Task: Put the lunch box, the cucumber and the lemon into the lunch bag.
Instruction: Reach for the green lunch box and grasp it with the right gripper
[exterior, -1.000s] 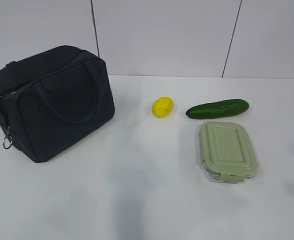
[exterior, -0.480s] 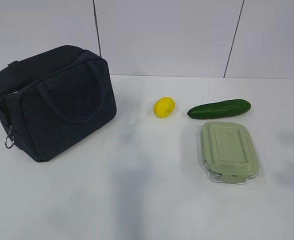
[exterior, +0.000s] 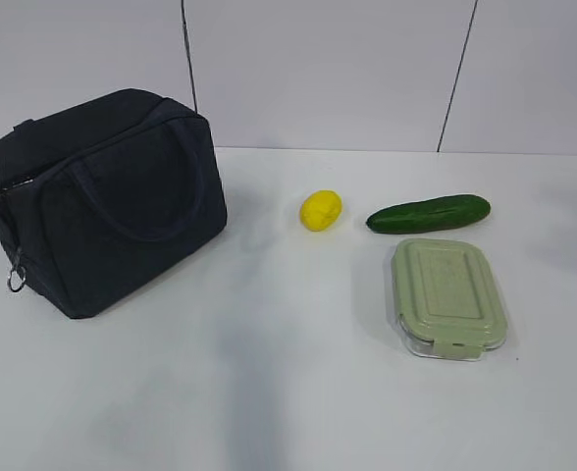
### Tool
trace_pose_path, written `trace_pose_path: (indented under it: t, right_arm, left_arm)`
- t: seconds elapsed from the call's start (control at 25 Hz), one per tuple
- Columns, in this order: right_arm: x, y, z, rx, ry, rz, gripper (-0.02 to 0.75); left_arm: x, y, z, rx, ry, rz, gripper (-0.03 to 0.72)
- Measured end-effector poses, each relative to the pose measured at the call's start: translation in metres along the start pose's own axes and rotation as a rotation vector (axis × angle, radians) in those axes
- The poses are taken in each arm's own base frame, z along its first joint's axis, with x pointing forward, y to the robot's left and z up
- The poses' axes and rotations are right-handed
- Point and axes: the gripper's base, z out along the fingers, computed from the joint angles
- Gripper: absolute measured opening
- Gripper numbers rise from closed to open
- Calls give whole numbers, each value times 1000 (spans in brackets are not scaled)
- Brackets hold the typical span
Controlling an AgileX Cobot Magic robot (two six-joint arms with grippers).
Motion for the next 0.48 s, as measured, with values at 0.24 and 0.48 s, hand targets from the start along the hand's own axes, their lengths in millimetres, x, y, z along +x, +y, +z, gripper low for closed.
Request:
trace_pose_path:
  t: [0.24,0.48]
  right_arm:
    - [-53,-10,-3,141,-63,-5,400]
    - [-92,4,27,70,-7,-49,400]
  left_arm:
    - [0,0,0,0,0,0,340]
    - [0,0,0,0,0,0,340]
